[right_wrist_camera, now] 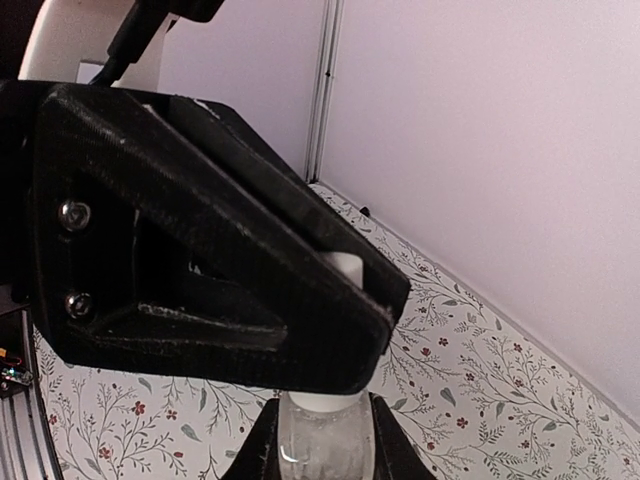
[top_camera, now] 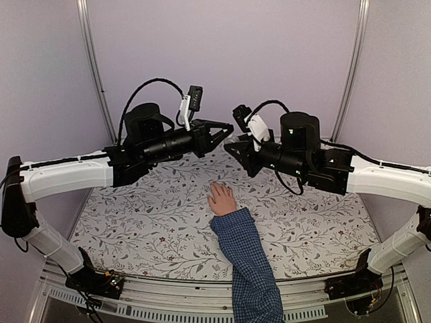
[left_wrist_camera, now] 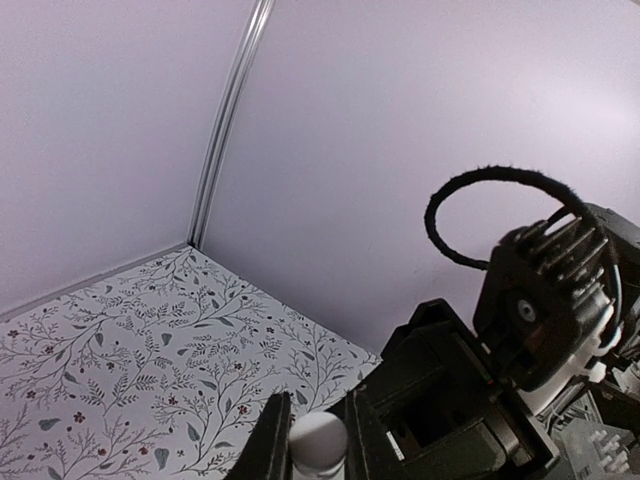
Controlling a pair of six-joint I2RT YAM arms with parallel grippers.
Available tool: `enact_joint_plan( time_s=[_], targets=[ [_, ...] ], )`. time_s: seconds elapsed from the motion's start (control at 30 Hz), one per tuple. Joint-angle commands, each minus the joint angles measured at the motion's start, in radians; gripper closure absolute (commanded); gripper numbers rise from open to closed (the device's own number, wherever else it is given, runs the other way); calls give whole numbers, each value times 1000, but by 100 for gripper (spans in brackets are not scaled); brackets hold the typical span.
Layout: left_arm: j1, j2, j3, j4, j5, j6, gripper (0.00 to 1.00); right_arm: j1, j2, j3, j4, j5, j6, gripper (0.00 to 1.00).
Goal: Paint the nails
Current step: Screw the nail polish bottle.
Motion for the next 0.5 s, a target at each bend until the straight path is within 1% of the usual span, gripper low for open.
enact_joint_plan(
  time_s=[0.0,0.1,0.47],
  targets=[
    [-3,-9,-28,71,74,0,99,9,-7,35,18,-34,-3,100],
    [1,-13,-38,72,150,15,100,7,-22,36,28,-114,-11,100],
    [7,-16,-48,59,456,86,100,-7,-60,52,43,-516,-28,100]
  ],
)
